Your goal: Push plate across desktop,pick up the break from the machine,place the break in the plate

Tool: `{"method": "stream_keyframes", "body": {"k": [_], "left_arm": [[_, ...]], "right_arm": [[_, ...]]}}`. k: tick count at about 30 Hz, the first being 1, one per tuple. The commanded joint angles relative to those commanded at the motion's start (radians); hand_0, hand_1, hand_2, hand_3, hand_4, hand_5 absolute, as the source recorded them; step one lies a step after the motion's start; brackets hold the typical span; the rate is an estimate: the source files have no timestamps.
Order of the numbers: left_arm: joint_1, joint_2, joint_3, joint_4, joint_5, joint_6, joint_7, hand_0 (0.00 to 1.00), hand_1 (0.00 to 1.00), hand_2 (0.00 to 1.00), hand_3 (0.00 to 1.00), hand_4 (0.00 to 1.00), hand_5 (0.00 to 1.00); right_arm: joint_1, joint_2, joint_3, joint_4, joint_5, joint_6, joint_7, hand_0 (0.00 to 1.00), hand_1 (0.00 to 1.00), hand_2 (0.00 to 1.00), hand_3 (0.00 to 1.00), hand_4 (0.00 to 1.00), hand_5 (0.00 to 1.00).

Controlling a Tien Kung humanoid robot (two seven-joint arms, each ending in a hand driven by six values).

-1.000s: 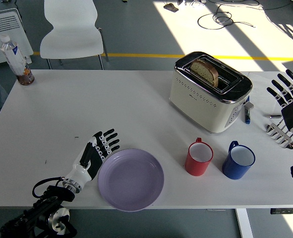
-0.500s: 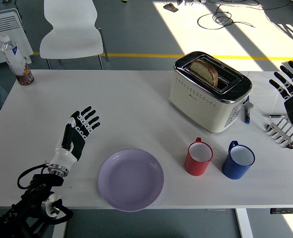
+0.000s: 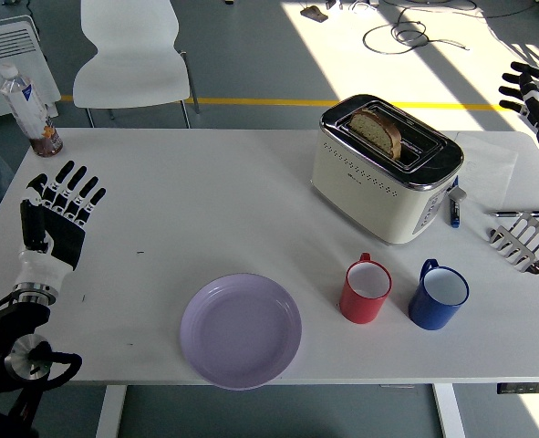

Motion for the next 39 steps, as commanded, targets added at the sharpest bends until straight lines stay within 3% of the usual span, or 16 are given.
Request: {"method": "stream_keyframes", "body": {"k": [1, 2, 7, 8, 12, 14, 21, 26, 31, 32, 37, 38, 39], "left_arm": [[0.005, 0.001, -0.012, -0.004, -0.013, -0.004, 0.004, 0.787, 0.818, 0.856, 0.828, 0.505, 0.998], [0.009, 0.001, -0.027, -0.007, -0.026, -0.008, 0.007, 0.792, 0.818, 0.853, 0.823, 0.507, 0.998], [0.02, -0.006, -0.07, -0.017, -0.043, -0.013, 0.012, 0.792, 0.818, 0.853, 0.823, 0.507, 0.998], [0.021, -0.007, -0.074, -0.018, -0.046, -0.014, 0.013, 0.792, 0.818, 0.849, 0.821, 0.506, 0.998], [0.018, -0.013, -0.093, -0.017, -0.05, -0.016, 0.015, 0.792, 0.818, 0.849, 0.821, 0.506, 0.998], [0.016, -0.014, -0.099, -0.015, -0.052, -0.016, 0.015, 0.794, 0.817, 0.849, 0.819, 0.509, 0.998], [0.017, -0.017, -0.12, -0.005, -0.047, -0.011, 0.014, 0.794, 0.816, 0.845, 0.818, 0.507, 0.998], [0.017, -0.016, -0.121, -0.003, -0.046, -0.011, 0.015, 0.795, 0.813, 0.844, 0.816, 0.502, 0.998], [0.006, -0.018, -0.128, 0.001, -0.044, -0.011, 0.015, 0.795, 0.813, 0.844, 0.816, 0.502, 0.998], [0.005, -0.017, -0.126, 0.001, -0.044, -0.012, 0.015, 0.796, 0.813, 0.843, 0.815, 0.503, 0.998], [0.007, -0.012, -0.113, 0.012, -0.038, -0.012, 0.015, 0.796, 0.813, 0.843, 0.815, 0.503, 0.998], [0.007, -0.011, -0.11, 0.014, -0.038, -0.012, 0.015, 0.796, 0.812, 0.84, 0.815, 0.5, 0.998], [0.01, -0.01, -0.104, 0.017, -0.032, -0.013, 0.016, 0.796, 0.812, 0.84, 0.815, 0.5, 0.998]], "right_arm": [[0.021, -0.001, -0.017, -0.013, -0.035, 0.0, -0.012, 0.861, 0.823, 0.863, 0.904, 0.642, 0.482], [0.049, -0.002, -0.04, -0.03, -0.078, 0.005, -0.029, 0.908, 0.865, 0.933, 0.952, 0.777, 0.466], [0.154, 0.014, -0.14, -0.105, -0.279, 0.029, -0.093, 0.908, 0.865, 0.933, 0.952, 0.777, 0.466], [0.172, 0.017, -0.158, -0.121, -0.318, 0.03, -0.098, 0.929, 0.892, 0.946, 0.984, 0.816, 0.407], [0.259, 0.061, -0.237, -0.203, -0.452, 0.046, -0.136, 0.929, 0.892, 0.946, 0.984, 0.816, 0.407], [0.288, 0.081, -0.261, -0.235, -0.476, 0.052, -0.152, 0.934, 0.902, 0.954, 0.988, 0.837, 0.348], [0.389, 0.161, -0.336, -0.386, -0.59, 0.073, -0.193, 0.954, 0.916, 0.966, 0.98, 0.852, 0.339], [0.429, 0.198, -0.361, -0.467, -0.601, 0.076, -0.203, 0.952, 0.909, 0.959, 0.972, 0.858, 0.344], [0.501, 0.261, -0.409, -0.594, -0.621, 0.089, -0.222, 0.952, 0.909, 0.959, 0.972, 0.858, 0.344], [0.514, 0.272, -0.419, -0.622, -0.633, 0.092, -0.228, 0.91, 0.864, 0.895, 0.922, 0.858, 0.34], [0.545, 0.312, -0.415, -0.713, -0.689, 0.113, -0.243, 0.91, 0.864, 0.895, 0.922, 0.858, 0.34], [0.547, 0.316, -0.415, -0.722, -0.693, 0.117, -0.244, 0.818, 0.792, 0.784, 0.877, 0.863, 0.347], [0.548, 0.321, -0.418, -0.733, -0.694, 0.121, -0.246, 0.818, 0.792, 0.784, 0.877, 0.863, 0.347]]}}
